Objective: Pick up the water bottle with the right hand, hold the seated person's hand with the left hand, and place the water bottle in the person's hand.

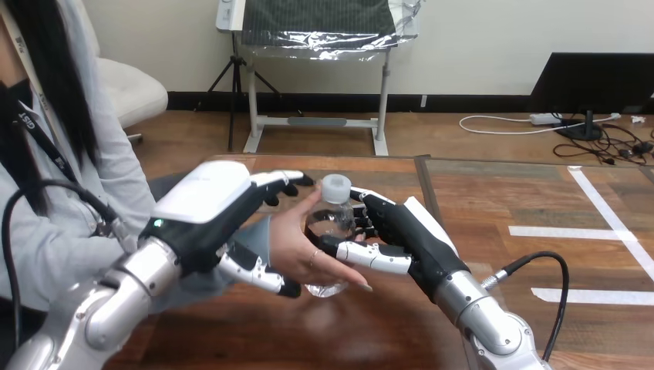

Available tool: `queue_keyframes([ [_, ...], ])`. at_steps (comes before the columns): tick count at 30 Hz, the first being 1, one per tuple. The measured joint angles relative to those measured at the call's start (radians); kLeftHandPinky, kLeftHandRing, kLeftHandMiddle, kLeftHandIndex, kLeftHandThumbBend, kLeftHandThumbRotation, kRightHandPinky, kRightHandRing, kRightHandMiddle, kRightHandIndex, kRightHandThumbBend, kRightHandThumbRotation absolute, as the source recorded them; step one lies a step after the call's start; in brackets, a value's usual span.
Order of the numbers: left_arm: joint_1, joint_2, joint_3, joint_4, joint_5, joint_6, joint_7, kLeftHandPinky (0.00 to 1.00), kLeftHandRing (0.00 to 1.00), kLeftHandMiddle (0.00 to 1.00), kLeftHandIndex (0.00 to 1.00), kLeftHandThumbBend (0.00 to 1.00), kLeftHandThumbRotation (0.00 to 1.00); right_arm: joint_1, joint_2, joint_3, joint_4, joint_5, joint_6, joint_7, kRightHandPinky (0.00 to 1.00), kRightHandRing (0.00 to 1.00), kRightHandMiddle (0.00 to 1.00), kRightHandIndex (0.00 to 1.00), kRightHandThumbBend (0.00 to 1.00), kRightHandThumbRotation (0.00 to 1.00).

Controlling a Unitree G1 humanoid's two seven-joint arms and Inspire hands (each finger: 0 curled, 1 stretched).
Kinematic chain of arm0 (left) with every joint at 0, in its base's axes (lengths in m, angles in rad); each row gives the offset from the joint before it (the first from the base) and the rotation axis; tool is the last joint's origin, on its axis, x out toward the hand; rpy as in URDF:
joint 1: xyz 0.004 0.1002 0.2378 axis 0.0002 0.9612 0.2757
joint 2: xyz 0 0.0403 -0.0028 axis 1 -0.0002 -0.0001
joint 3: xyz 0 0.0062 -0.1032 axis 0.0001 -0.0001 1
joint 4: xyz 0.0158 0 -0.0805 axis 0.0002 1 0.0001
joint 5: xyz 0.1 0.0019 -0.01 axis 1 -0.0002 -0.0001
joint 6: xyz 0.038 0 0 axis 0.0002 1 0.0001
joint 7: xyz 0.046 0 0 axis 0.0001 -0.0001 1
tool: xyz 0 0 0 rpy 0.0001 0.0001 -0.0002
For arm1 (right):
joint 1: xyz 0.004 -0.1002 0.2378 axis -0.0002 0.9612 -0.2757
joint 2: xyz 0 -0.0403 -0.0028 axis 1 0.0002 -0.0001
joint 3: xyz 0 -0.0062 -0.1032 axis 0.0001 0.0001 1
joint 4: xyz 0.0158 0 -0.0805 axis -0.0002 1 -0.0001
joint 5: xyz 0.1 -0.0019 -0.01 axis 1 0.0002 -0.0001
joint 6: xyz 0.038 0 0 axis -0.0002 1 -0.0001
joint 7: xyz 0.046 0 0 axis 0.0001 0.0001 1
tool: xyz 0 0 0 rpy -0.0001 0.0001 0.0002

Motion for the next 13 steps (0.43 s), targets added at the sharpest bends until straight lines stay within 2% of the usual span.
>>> queue_keyframes([
  [13, 0.043, 0.000, 0.003, -0.006, -0.005, 0.000, 0.000, 0.75, 0.78, 0.84, 0.89, 1.00, 0.30, -0.001, -0.025, 0.002, 0.000, -0.002, 0.021, 0.009, 0.73, 0.78, 0.79, 0.87, 0.72, 0.53],
])
